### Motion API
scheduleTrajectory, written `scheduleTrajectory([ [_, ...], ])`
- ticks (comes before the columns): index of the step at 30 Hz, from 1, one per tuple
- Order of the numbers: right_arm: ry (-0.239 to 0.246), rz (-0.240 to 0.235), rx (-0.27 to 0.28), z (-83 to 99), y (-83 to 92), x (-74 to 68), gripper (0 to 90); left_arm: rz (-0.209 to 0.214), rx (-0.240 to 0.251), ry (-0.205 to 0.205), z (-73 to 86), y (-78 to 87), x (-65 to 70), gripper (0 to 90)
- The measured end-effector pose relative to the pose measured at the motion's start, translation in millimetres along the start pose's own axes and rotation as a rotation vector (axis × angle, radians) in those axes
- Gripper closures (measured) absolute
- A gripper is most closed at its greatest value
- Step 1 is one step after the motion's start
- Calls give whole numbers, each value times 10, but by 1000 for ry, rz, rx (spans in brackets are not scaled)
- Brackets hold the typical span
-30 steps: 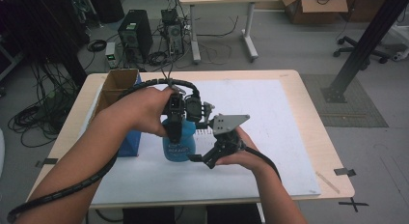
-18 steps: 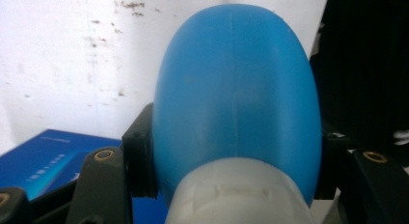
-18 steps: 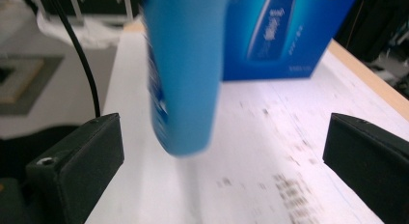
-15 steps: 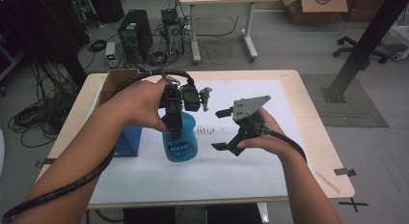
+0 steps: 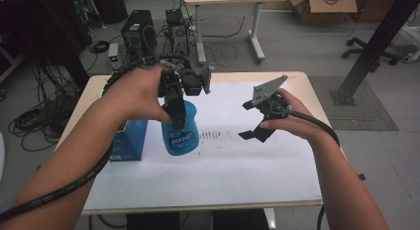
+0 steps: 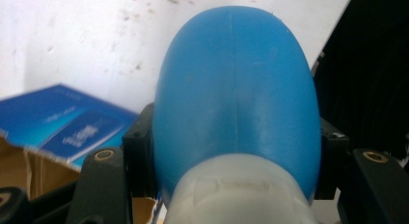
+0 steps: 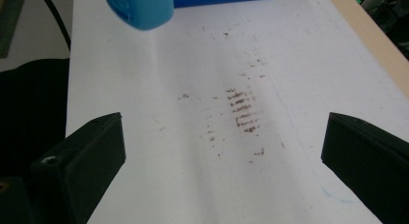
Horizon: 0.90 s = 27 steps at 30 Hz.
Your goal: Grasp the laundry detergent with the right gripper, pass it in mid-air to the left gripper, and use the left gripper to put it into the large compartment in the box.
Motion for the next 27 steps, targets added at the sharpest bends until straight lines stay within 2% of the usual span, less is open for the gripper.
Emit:
scheduleTrajectory([
  [7,-38,9,-32,139,68,71,20,-22,-32,151,62,152,-181,380],
  [10,-54,18,-61,206,109,113,21,-27,-37,198,92,214,-250,380],
  [16,-84,29,-107,298,202,177,23,-7,-35,333,198,371,-456,380],
  [22,-102,27,-124,351,245,214,25,-1,-46,414,345,506,-674,380],
  [23,-104,24,-130,357,244,218,25,9,-48,449,379,531,-721,380],
  [27,-105,18,-167,380,243,235,27,10,-73,533,495,603,-862,380],
])
Point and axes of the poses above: each handheld gripper's, and its own axes: y roughly backward along the jaws, z roughly out of its underside, x roughly to its right, the point moved 6 cm from there along -y, roughly forward along the jaws, and after that the axes turned 10 degrees about -z, right-handed, at the moved point
